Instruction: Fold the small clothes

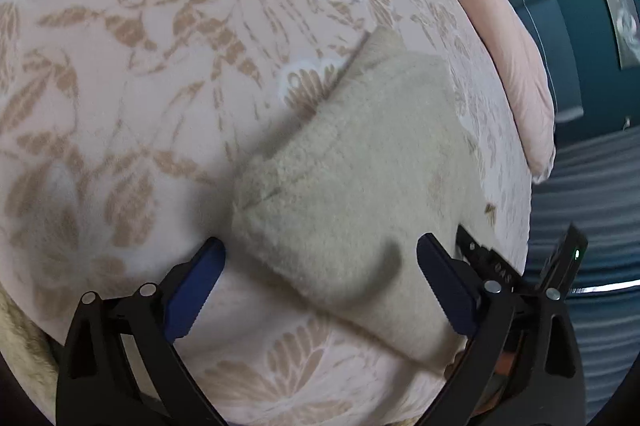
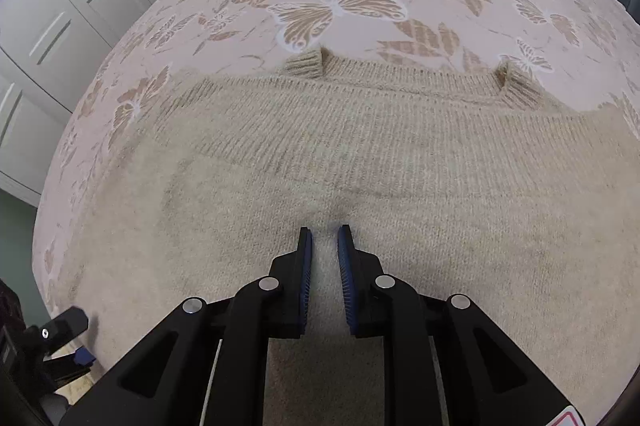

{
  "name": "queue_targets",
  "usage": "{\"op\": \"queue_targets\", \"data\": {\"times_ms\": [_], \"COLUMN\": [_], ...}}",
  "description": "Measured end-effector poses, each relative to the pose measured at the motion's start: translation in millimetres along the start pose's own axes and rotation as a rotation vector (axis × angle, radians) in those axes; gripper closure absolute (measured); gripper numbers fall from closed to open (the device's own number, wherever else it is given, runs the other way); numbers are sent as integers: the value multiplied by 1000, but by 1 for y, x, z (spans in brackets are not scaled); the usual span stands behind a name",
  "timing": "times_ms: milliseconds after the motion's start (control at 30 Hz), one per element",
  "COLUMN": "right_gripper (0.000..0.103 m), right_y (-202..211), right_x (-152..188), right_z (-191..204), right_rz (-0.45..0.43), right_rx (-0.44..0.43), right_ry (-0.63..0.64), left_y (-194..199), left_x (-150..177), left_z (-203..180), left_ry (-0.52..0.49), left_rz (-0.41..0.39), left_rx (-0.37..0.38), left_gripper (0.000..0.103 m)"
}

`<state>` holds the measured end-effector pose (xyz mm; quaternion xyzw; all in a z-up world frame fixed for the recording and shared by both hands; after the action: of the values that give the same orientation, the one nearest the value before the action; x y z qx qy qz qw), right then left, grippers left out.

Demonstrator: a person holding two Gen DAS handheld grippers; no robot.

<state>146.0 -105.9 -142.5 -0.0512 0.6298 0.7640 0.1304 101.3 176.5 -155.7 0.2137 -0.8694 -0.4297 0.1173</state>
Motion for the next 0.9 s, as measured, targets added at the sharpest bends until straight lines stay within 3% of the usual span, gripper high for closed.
{"op": "queue_targets", "data": {"times_ms": [67,133,167,233,300,367,467,567,633,733,800,900], "right_gripper": [86,86,86,86,86,86,85,78,73,66,62,55], "right_y": [-1,0,0,4,16,37,75,114,132,147,151,158], "right_x": [0,0,0,0,4,13,35,64,83,108,122,138], "right_z": [0,0,-1,-4,-13,-27,-62,-115,-149,-194,-217,-234], "right_rz": [1,-1,-4,-20,-45,-82,-154,-215,-240,-250,-247,-248], "right_rx": [1,-5,-13,-49,-107,-150,-138,-156,-123,-64,-67,-127], "right_ry": [9,12,11,-7,-47,-88,-136,-231,-277,-334,-383,-419], "left_y": [1,-1,-2,7,23,35,42,27,0,-63,-89,-87], "left_x": [-4,-7,-7,-4,6,24,65,122,159,209,232,245], "left_z": [-8,-26,-36,-60,-98,-142,-211,-272,-297,-303,-289,-259], "left_ry": [1,-66,-93,-132,-256,-388,-589,-795,-892,-1032,-1092,-1131], "left_rz": [-51,-44,-22,-39,-70,-84,-68,-12,57,198,226,198], "left_rx": [45,78,104,132,141,152,200,221,199,55,-63,-106], "left_gripper": [10,65,72,76,78,79,79,79,77,67,62,33]}}
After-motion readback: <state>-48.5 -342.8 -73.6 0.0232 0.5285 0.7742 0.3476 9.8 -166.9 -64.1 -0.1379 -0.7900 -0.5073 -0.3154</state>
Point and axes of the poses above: each gripper's, at about its wrist camera, not at the fingertips, and y roughly against the way its jaws point, z to its left, x to its underside, the point moved 4 cm from there along -y, roughly the way its jaws point, and after that the axes turned 9 degrees about z, right-handed, at the moved point
